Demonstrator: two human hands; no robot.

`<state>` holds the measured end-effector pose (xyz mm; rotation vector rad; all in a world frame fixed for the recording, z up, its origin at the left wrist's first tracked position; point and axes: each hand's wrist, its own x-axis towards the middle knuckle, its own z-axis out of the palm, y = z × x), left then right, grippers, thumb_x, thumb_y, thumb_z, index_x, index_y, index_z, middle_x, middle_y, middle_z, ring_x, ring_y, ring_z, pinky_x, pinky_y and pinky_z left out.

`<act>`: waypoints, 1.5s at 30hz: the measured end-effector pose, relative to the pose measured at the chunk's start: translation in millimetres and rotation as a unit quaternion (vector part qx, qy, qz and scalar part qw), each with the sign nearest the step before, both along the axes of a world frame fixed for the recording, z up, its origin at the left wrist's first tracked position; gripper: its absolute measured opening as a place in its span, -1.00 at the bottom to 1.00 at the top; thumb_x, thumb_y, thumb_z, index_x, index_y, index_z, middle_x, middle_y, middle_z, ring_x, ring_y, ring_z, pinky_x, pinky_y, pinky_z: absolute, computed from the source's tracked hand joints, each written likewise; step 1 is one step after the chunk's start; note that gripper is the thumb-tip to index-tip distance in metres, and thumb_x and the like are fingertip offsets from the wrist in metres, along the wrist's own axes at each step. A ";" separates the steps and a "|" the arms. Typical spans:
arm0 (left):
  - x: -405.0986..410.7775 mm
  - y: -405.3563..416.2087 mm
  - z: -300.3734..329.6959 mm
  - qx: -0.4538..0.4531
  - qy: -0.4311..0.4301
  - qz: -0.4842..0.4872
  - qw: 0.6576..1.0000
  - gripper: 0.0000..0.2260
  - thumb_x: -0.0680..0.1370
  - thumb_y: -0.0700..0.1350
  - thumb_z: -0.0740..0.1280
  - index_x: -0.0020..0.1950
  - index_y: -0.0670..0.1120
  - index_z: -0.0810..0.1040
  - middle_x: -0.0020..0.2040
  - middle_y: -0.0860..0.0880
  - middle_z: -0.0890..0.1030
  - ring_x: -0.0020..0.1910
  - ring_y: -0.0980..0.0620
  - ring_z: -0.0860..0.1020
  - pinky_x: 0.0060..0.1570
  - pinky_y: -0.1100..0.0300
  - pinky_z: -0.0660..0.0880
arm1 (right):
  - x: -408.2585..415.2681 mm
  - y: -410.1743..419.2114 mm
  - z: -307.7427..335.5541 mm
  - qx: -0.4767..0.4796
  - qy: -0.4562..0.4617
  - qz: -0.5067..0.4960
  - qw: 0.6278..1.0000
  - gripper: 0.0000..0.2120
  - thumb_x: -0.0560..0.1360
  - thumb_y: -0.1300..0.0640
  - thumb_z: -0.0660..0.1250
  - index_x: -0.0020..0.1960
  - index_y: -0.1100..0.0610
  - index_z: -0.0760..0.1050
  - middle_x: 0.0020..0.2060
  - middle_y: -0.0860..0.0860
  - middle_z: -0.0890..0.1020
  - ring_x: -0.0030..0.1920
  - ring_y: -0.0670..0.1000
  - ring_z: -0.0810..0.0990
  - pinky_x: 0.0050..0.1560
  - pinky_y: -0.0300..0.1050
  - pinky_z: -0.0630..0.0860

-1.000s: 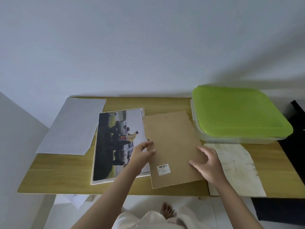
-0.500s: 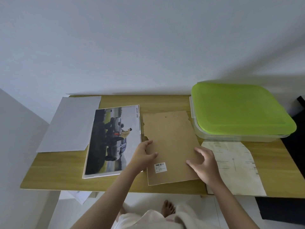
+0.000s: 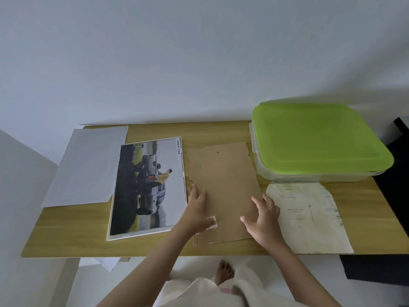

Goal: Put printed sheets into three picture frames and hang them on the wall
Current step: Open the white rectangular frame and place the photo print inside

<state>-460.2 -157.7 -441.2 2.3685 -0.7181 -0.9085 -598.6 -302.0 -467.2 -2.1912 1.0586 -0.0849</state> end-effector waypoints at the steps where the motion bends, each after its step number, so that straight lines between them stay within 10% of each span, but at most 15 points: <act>1: 0.7 -0.1 -0.1 -0.001 0.001 -0.001 1.000 -0.16 0.39 -0.12 0.46 0.51 -0.13 0.02 0.52 -0.11 -0.33 0.52 -0.05 -0.23 0.45 0.15 0.03 | 0.0 1.4 -0.9 -0.007 0.000 -0.002 1.000 -0.38 0.36 0.09 0.48 0.37 0.12 0.37 0.44 0.16 0.21 0.39 0.23 0.13 0.36 0.03 0.18; 13: 17.6 23.3 17.3 -0.123 -0.039 0.030 0.991 -0.43 0.50 -0.12 0.35 0.47 -0.03 0.23 0.56 -0.04 -0.01 0.53 0.05 -0.05 0.36 0.28 -0.01 | 19.2 19.3 10.7 -0.048 -0.013 -0.001 0.999 -0.46 0.37 0.16 0.47 0.32 0.14 0.43 0.41 0.16 0.30 0.36 0.22 0.18 0.27 0.01 0.28; 21: 90.5 114.1 32.5 -0.139 -0.078 0.109 0.981 -0.52 0.49 -0.09 0.36 0.40 0.03 0.34 0.50 0.00 0.21 0.51 -0.02 0.12 0.47 0.00 0.15 | 110.8 80.6 27.6 -0.066 -0.074 0.095 0.991 -0.52 0.41 0.11 0.43 0.30 0.10 0.44 0.35 0.06 0.40 0.29 0.15 0.28 0.27 0.06 0.34; 45: 184.9 216.0 1.7 0.001 -0.050 -0.111 0.993 -0.10 0.42 0.09 0.43 0.54 -0.07 -0.09 0.56 0.00 -0.16 0.53 0.00 -0.15 0.51 0.07 -0.01 | 264.7 106.2 31.3 -0.095 0.172 0.136 0.971 -0.02 0.29 -0.29 0.41 0.52 0.02 0.03 0.52 0.02 0.08 0.44 0.21 0.12 0.39 0.09 0.21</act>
